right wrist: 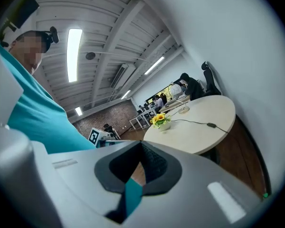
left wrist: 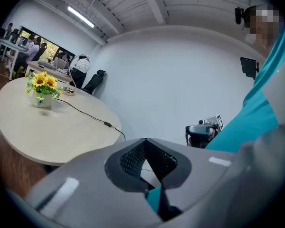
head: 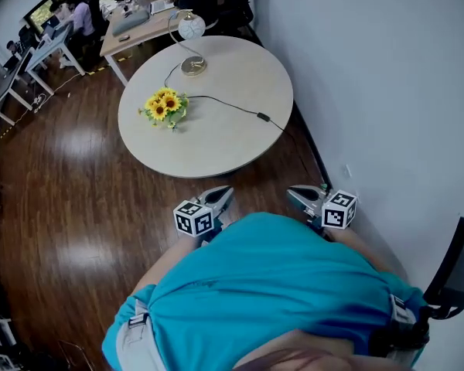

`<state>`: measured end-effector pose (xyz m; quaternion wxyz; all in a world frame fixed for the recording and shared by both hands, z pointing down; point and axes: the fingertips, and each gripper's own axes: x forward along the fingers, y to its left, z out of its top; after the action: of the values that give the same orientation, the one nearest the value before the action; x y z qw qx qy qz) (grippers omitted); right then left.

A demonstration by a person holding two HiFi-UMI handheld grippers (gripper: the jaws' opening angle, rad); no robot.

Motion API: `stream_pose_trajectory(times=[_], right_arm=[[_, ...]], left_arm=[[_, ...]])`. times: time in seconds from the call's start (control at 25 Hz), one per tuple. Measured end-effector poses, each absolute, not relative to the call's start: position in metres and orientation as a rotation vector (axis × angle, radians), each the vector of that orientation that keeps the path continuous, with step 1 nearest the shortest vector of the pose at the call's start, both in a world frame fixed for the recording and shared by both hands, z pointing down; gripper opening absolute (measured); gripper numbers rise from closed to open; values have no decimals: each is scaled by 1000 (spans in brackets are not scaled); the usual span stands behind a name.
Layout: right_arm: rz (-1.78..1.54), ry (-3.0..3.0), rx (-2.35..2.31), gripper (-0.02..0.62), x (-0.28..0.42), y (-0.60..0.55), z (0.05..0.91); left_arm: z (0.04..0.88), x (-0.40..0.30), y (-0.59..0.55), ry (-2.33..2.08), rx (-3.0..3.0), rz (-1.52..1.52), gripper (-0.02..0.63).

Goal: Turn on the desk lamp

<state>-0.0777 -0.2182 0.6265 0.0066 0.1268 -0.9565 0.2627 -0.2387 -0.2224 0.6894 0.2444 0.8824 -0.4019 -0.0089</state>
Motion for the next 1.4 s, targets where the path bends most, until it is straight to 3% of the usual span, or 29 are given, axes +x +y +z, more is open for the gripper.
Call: stream_pose_trajectory(times=[0.28, 0.6, 0.84, 0.96, 1.4], right_arm=[[919, -2968, 455, 2, -108, -289, 651], [895, -3013, 302, 2, -83, -384, 691], [837, -3028, 142, 2, 9, -441, 629], [850, -3030, 104, 2, 20, -470, 622], [975, -2969, 327, 2, -38, -552, 722]], left_arm=[[729, -275, -285, -1059, 2354, -13, 23], [754, -254, -380, -1210, 2320, 61, 23], [703, -169, -424, -1366, 2218, 128, 23], [697, -153, -451, -1388, 2202, 220, 23], [827, -199, -573, -1214, 2249, 532, 23]])
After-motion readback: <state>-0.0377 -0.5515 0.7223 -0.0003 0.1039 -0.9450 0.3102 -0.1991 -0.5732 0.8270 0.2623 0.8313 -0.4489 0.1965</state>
